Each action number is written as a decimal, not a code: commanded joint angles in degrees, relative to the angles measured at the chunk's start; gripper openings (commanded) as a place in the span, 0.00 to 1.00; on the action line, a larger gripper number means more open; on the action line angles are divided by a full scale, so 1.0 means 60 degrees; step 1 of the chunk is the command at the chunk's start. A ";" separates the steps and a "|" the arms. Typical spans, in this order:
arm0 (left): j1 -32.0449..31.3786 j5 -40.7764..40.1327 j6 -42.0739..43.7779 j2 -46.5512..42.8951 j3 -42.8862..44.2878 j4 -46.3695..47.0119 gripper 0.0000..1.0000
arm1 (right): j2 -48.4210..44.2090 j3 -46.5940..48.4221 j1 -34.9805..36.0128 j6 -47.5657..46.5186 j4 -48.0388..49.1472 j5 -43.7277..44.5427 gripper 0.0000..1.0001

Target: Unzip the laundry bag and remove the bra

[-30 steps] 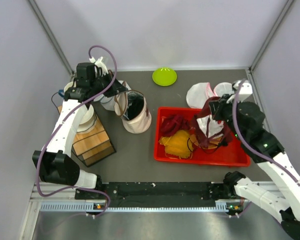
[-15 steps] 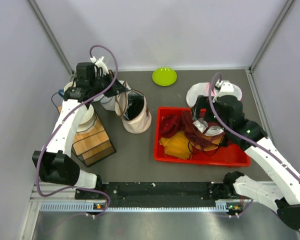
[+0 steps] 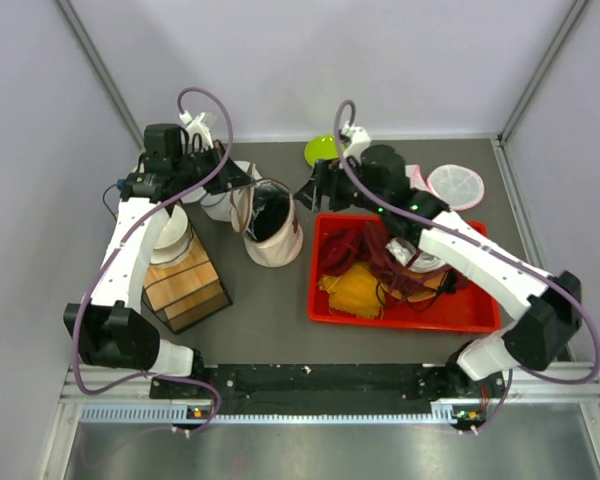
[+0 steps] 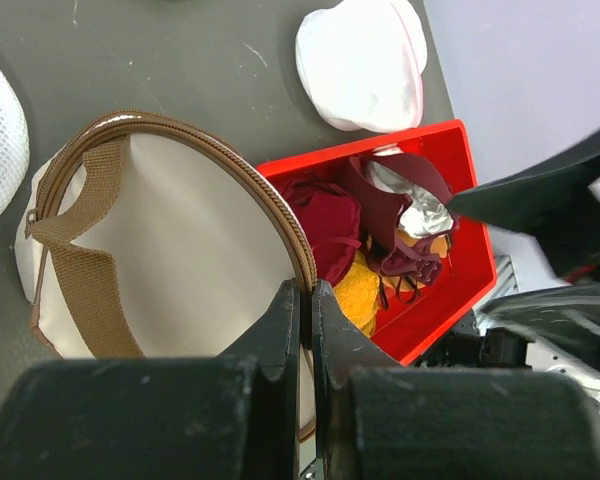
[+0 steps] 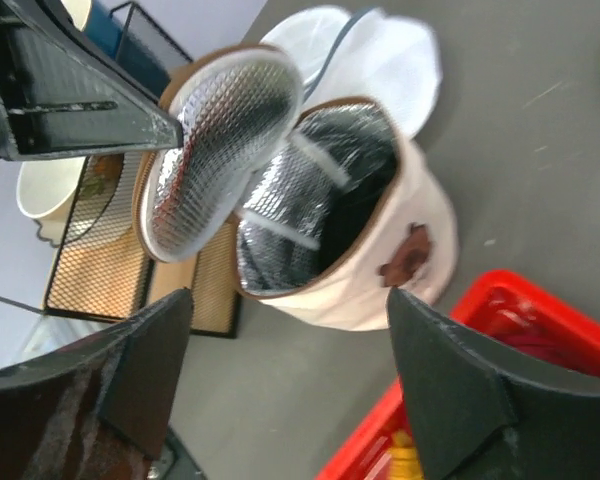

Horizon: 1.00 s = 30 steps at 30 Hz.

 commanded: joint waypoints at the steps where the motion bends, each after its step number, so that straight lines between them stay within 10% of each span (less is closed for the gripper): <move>1: 0.0180 0.1185 0.0008 -0.0135 0.0117 0.0530 0.00 | 0.0767 0.0528 0.0378 0.0664 0.1341 -0.1150 0.68; 6: 0.0341 0.1581 -0.0329 -0.0135 -0.0249 0.0824 0.00 | 0.1909 0.1098 0.0466 0.0856 0.1415 -0.1165 0.20; 30: 0.0576 0.1816 -0.0974 -0.0443 -0.0953 0.1748 0.00 | 0.4592 0.1114 0.0583 0.0592 0.0360 -0.0140 0.41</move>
